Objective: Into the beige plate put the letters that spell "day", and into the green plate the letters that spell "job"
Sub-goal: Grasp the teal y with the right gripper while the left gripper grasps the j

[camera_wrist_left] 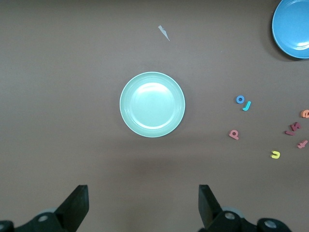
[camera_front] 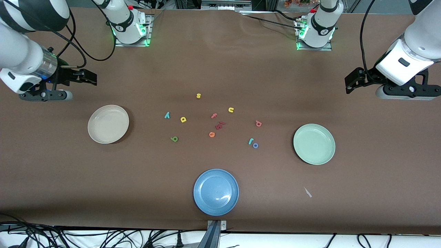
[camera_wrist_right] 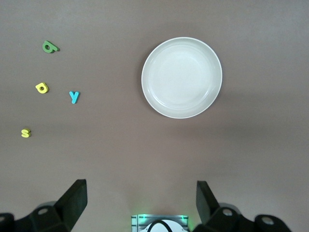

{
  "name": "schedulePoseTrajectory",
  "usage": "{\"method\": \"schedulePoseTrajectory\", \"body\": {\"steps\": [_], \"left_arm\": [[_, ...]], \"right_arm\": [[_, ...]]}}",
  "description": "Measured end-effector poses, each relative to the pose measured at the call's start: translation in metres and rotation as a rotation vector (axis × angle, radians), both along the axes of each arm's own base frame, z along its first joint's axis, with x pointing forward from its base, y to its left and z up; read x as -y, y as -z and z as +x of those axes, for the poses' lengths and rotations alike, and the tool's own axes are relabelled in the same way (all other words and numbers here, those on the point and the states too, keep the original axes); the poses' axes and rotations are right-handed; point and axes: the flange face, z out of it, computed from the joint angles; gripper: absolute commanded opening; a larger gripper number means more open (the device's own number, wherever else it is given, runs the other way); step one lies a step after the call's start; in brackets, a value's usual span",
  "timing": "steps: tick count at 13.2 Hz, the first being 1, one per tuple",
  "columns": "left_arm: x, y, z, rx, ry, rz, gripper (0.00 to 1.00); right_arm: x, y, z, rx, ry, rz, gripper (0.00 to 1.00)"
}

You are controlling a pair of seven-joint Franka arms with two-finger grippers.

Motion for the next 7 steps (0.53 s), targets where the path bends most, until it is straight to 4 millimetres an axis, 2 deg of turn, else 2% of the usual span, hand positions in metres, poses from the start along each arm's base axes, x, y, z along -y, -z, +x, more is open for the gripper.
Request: {"method": "schedulePoseTrajectory", "body": {"steps": [4,7], "left_arm": [[-0.002,0.006,0.004,-0.010,-0.004,0.000,1.00],[0.002,0.015,0.015,0.004,0.003,-0.009,1.00]], "right_arm": [[-0.024,0.007,-0.005,-0.007,0.030,-0.016,1.00],[-0.047,0.020,-0.008,0.008,0.067,-0.028,1.00]]}}
